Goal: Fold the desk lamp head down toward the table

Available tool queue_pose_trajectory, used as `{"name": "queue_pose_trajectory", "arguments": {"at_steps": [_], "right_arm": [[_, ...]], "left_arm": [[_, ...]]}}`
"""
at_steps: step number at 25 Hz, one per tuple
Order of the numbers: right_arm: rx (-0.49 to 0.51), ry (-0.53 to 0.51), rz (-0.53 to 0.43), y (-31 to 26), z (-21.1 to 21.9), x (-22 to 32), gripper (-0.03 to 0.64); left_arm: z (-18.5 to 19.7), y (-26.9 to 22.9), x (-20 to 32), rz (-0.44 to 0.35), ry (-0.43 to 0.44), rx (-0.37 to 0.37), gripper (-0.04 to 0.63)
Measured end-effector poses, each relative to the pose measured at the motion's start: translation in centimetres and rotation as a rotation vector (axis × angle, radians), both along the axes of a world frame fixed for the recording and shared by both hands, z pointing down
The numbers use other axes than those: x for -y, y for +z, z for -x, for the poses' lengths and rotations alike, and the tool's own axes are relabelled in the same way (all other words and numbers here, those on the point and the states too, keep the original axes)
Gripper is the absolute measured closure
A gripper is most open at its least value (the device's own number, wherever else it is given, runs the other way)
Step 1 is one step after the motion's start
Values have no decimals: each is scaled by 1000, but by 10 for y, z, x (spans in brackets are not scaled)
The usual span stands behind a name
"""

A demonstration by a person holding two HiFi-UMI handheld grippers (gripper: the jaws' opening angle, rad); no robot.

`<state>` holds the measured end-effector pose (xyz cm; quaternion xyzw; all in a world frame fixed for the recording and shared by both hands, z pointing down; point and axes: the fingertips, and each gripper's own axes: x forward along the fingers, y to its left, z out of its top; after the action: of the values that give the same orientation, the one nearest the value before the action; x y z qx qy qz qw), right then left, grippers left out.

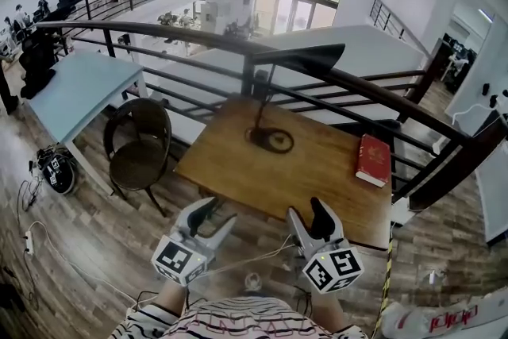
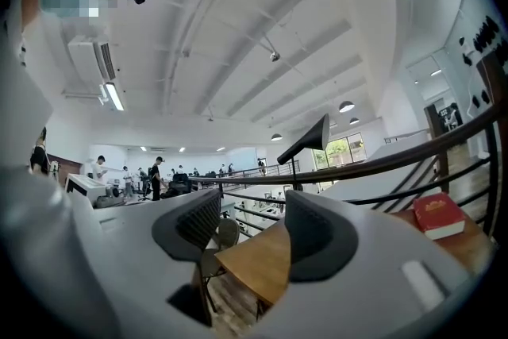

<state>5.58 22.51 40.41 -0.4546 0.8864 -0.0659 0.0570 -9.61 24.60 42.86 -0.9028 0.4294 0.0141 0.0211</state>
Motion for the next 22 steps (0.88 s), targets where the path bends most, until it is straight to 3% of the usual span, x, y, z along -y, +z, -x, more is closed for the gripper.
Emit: {"name": "queue_pose_trajectory", "arguments": {"at_steps": [15, 22], "right_arm": [[-3, -68, -3, -2, -72, 144, 367], [-16, -99, 3, 3, -75, 188, 367]], "left_arm": [[-71, 8, 138, 25, -70, 7, 367], [-76, 20, 178, 53, -100, 4, 367]]}}
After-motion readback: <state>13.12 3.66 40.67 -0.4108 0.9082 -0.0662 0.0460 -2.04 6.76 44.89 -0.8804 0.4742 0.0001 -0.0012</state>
